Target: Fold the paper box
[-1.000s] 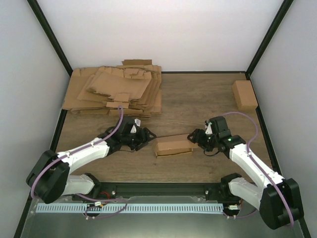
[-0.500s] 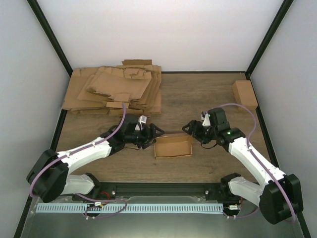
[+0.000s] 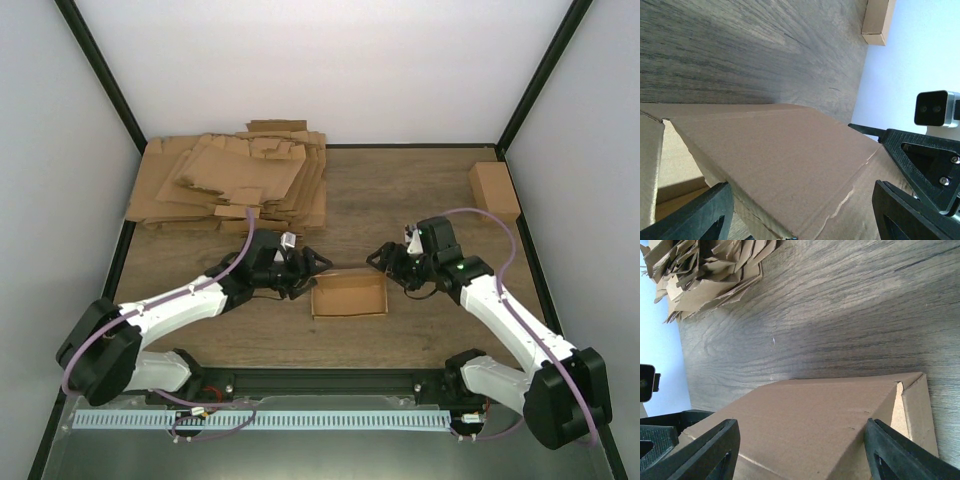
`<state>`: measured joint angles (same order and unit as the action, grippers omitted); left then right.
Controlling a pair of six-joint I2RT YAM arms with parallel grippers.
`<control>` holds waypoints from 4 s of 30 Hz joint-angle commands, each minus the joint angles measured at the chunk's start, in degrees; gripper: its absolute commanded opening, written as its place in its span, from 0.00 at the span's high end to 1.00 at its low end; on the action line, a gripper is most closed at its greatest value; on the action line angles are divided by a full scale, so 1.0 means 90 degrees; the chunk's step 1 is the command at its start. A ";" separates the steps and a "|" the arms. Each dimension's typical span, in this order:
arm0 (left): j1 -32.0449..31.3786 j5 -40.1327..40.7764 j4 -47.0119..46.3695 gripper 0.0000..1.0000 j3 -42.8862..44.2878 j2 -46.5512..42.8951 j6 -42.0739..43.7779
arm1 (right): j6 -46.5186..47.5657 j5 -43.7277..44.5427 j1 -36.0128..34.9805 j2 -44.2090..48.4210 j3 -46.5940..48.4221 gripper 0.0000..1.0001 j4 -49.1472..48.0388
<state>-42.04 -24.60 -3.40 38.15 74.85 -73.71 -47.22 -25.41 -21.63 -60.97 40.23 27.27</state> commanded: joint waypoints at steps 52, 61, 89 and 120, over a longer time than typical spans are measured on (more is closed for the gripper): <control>-0.0651 0.0845 0.1423 0.53 -0.0416 0.0023 0.1584 | -0.0362 -0.0072 -0.0344 0.0697 -0.1965 0.54 -0.0568; -0.0646 0.1363 0.2243 0.52 0.0200 -0.0141 0.1990 | 0.0084 0.0430 -0.0351 0.0681 -0.1200 0.45 0.0006; -0.0646 0.1047 0.1425 0.51 -0.0339 0.0216 0.1881 | 0.0334 0.0766 -0.0352 0.0612 -0.1768 0.51 -0.0166; -0.0406 0.1699 0.1466 0.64 0.0305 0.1002 0.2189 | 0.0603 0.0574 -0.0353 -0.0074 -0.1768 0.59 -0.1130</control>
<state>-46.15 -10.72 10.41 38.33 81.82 -55.27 -42.54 -21.37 -24.25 -59.59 23.20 18.31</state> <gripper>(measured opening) 0.361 0.406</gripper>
